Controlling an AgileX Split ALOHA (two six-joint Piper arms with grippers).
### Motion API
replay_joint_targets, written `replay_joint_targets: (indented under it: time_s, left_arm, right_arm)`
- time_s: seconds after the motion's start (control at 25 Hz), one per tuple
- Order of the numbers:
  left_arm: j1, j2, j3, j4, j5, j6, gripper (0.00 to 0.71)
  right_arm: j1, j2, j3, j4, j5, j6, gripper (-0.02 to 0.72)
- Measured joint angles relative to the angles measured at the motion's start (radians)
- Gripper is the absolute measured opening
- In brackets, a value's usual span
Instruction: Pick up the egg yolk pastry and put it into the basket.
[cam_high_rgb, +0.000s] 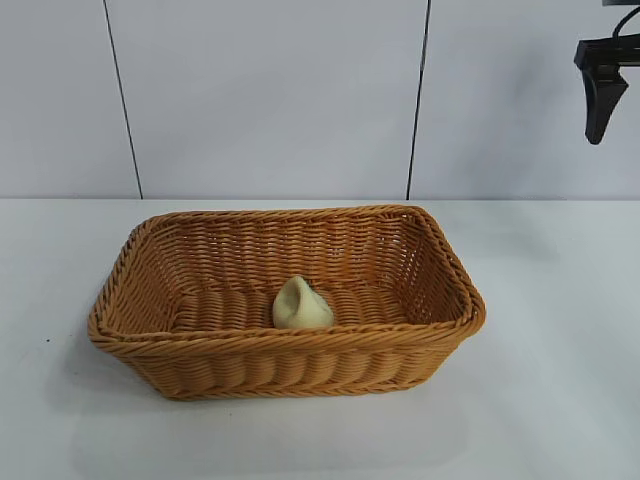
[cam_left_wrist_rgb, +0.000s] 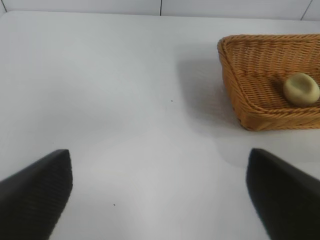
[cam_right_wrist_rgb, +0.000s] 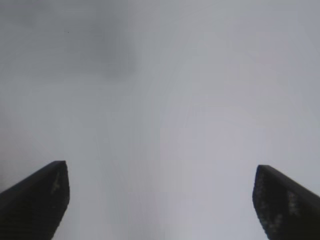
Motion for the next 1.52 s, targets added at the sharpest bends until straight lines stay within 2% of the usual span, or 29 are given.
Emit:
replay_joint_targets:
  time_s: [0.08,0.28,0.44,0.64,0.76,1.04,1.28,1.52]
  left_arm:
    - [0.0,0.0,0.0,0.0,0.0,0.0,0.696]
    - [0.0,0.0,0.0,0.0,0.0,0.0,0.696]
    - [0.0,0.0,0.0,0.0,0.0,0.0,0.696]
    - [0.0,0.0,0.0,0.0,0.0,0.0,0.696]
    - [0.0,0.0,0.0,0.0,0.0,0.0,0.696]
    - [0.0,0.0,0.0,0.0,0.0,0.0,0.696]
    - [0.0,0.0,0.0,0.0,0.0,0.0,0.696]
    - [0.0,0.0,0.0,0.0,0.0,0.0,0.696]
  right_arm:
    - [0.0,-0.037,0.071,0.026,0.0,-0.014,0.694]
    - [0.0,-0.207,0.316,0.048,0.001,-0.045,0.694]
    - [0.0,-0.384,0.52,0.065,0.002,-0.046,0.694]
    - [0.0,-0.644,0.76,0.116,0.002,-0.065,0.694]
    - [0.0,-0.803,0.885,0.121,0.0,-0.069,0.694]
    - [0.0,-1.211,1.148,0.122,-0.141,-0.07,0.694]
    - [0.0,-1.549,1.231,0.123,-0.196,-0.088,0.694]
    - [0.0,-1.761,1.235,0.123,-0.197,-0.091,0.694]
